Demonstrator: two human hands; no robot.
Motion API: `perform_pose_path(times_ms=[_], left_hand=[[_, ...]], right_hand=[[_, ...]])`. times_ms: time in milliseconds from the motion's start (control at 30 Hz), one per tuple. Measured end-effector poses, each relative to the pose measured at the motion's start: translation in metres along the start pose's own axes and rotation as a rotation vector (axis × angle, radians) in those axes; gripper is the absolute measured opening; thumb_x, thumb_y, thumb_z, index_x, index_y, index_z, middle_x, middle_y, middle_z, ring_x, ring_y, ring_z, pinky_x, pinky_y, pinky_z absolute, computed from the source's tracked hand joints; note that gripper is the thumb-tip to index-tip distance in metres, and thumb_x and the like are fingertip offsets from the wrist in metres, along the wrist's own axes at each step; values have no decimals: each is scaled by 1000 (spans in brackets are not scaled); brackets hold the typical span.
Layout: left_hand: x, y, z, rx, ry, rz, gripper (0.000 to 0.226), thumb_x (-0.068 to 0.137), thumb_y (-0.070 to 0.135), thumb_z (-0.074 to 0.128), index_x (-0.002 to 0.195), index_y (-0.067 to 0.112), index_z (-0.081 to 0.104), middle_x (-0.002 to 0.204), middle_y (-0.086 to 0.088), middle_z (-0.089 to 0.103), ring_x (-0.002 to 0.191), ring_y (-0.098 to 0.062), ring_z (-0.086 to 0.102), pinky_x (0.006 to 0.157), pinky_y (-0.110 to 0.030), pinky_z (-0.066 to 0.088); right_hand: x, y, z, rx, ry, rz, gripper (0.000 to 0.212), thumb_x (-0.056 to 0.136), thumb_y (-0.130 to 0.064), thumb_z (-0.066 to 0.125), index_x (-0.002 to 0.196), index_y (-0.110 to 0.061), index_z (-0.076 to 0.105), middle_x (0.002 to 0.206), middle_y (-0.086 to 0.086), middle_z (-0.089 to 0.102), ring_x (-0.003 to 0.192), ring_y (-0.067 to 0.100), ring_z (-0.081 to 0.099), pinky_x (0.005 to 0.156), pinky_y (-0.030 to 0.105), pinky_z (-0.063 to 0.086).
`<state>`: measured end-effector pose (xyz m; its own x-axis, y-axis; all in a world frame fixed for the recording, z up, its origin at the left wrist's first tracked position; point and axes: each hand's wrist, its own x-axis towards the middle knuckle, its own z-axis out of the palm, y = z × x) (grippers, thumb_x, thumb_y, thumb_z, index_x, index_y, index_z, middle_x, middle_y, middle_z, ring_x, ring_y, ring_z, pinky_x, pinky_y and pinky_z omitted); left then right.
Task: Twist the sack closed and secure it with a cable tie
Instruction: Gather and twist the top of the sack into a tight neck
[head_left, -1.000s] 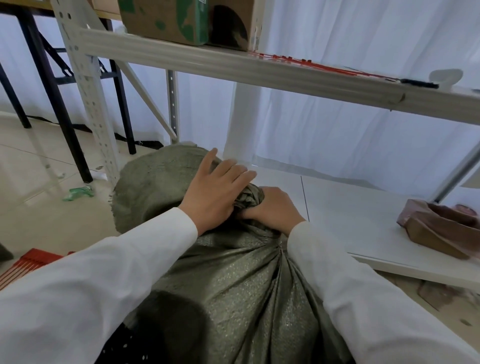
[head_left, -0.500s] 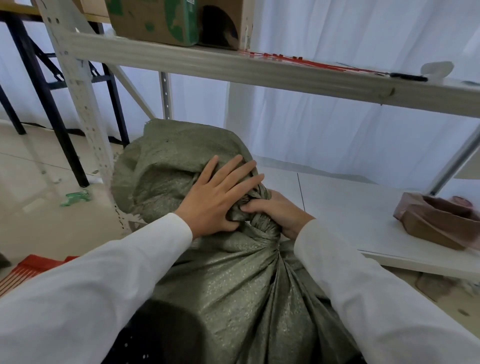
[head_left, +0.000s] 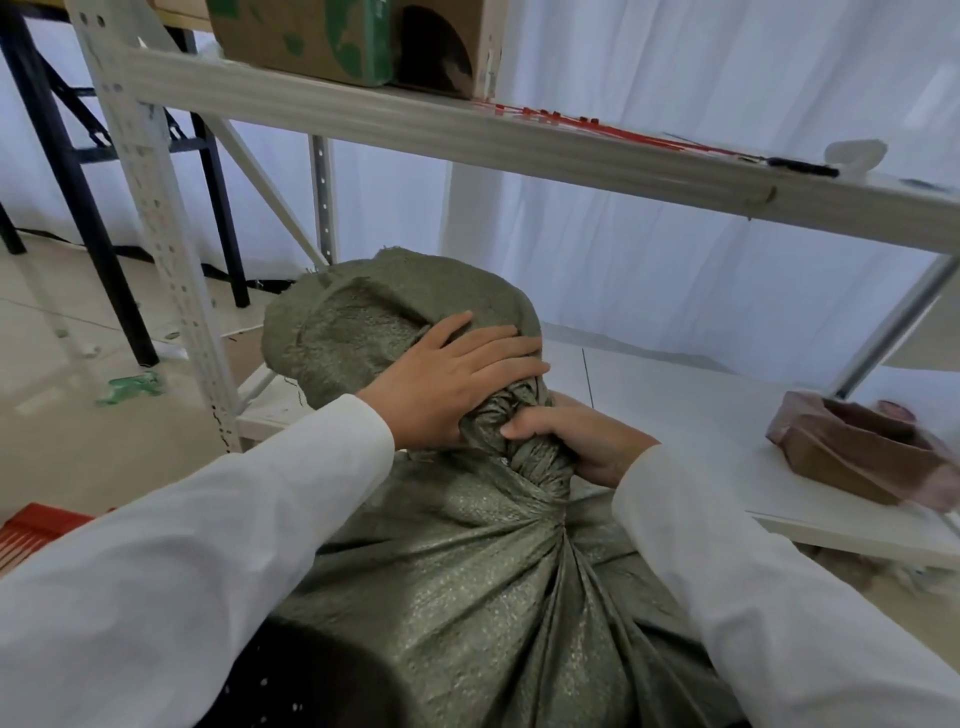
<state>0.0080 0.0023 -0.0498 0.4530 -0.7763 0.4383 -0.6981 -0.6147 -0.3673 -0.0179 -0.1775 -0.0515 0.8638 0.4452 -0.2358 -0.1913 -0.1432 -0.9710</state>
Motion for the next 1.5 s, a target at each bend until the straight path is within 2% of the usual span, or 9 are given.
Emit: perform_pose_path(times_ms=[200,400,600,733,900,1100,1200,1300,1500], left_hand=[[4,-1,-7,5,-142,-163,64,74,17,60,132,28,34,129,0,52,117,-24,51,104,-43,30],[8,1,-10,76,-319,-352,60,83,31,53,137,24,29,133,1,47,120,-24,46,99,-40,26],[3,12,-13,155,-328,-331,41,83,19,46,123,13,37,122,-6,54,109,-26,52,88,-38,30],[-8,7,-9,-3,-313,-407,59,78,19,49,133,19,29,128,2,53,115,-22,53,101,-43,25],[-26,-11,-5,-426,-386,-436,98,68,37,64,145,35,2,137,8,48,137,-13,32,117,-52,-6],[-21,-6,-17,-570,-494,-509,90,64,40,68,140,29,21,116,3,57,114,-22,47,101,-35,31],[-14,-6,-15,-523,-587,-498,49,68,40,67,111,28,47,93,6,56,88,-18,55,76,-29,42],[-11,-9,-7,-604,-737,-476,13,75,33,63,76,31,49,93,1,59,85,-17,54,80,-29,45],[-17,-13,4,-813,-919,-709,27,69,26,64,92,13,66,98,-5,65,87,-19,59,84,-31,48]], right_hand=[[12,-7,15,-273,219,-66,25,76,-9,70,99,-11,62,101,13,67,92,22,64,89,38,51],[22,1,38,-840,411,-274,83,60,-36,82,130,-19,40,121,-3,51,110,12,48,88,25,37],[27,-1,47,-1078,515,-132,46,71,-41,68,107,-21,48,101,2,64,94,28,60,71,30,37],[28,-2,55,-1136,518,-143,21,77,-38,57,86,-25,43,96,5,66,89,30,60,69,31,37],[26,-3,55,-1212,444,-299,32,77,-36,60,104,-20,56,96,4,68,89,29,62,71,31,42],[18,-4,52,-1213,359,-344,34,79,-33,63,109,-17,56,103,4,67,91,29,61,69,27,34],[19,-1,55,-1245,361,-306,40,80,-34,62,117,-20,53,112,4,64,98,29,60,72,28,36],[21,3,59,-1293,370,-270,55,79,-38,64,129,-23,46,119,4,61,104,29,59,77,32,41],[26,8,62,-1247,277,-242,57,76,-31,69,125,-20,41,125,4,54,106,28,57,77,35,42]])
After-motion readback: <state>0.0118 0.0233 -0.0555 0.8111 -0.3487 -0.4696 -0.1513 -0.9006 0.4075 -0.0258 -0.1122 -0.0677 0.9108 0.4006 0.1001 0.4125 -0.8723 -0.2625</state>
